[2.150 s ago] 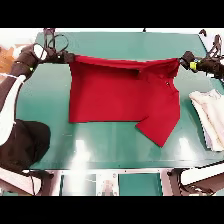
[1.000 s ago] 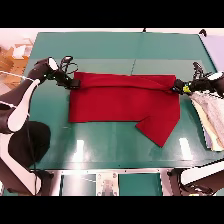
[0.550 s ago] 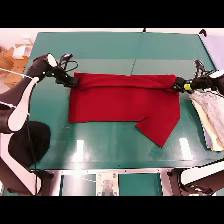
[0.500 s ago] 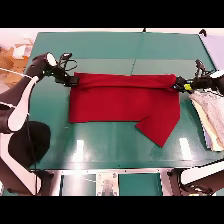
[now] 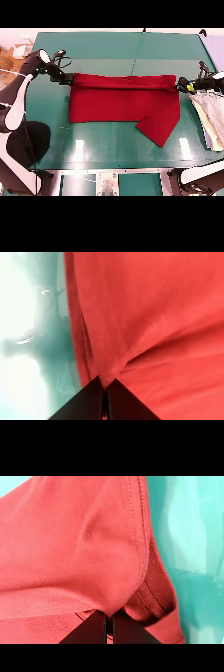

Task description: Fold the shirts.

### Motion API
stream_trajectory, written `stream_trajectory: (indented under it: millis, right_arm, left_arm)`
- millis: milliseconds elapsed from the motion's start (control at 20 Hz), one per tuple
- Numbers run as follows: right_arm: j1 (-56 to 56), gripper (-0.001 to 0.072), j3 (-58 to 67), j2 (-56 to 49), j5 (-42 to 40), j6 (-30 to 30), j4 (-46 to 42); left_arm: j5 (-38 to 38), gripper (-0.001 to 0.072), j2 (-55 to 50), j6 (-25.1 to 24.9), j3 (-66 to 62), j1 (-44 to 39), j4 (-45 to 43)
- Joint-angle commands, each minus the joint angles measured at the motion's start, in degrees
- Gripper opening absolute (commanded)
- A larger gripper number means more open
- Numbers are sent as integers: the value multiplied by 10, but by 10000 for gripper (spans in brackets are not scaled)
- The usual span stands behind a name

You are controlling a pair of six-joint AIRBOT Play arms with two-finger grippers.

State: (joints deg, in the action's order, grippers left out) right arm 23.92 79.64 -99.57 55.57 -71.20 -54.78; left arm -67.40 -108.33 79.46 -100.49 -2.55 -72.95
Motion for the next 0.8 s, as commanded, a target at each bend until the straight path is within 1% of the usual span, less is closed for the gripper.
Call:
stream_trajectory:
  millis: [0,150,300,350,450,500,550,600,700,750]
  right_arm:
    - [-4,24,0,-9,0,1,1]
    - [-4,24,0,-10,1,1,1]
    - [-4,29,0,-10,11,1,1]
    - [-3,70,0,-10,17,1,1]
    - [-1,280,9,-10,42,0,1]
    - [2,339,20,-9,64,-3,0]
    - [8,379,34,-6,95,-9,0]
    - [16,379,47,0,123,-14,-1]
    - [42,372,63,28,171,-36,-3]
    - [59,370,59,49,189,-37,-3]
  left_arm:
    - [-1,22,-7,0,9,1,40]
    - [13,22,-8,0,56,1,48]
    - [3,22,-8,0,61,1,53]
    - [3,22,-8,0,61,1,72]
    - [-5,24,-8,0,58,2,106]
    - [-23,168,-7,0,52,2,108]
    - [-53,521,-6,10,41,2,105]
    - [-88,572,-5,27,24,7,102]
    - [-180,573,-4,66,-28,29,102]
    - [-217,573,2,82,-44,42,103]
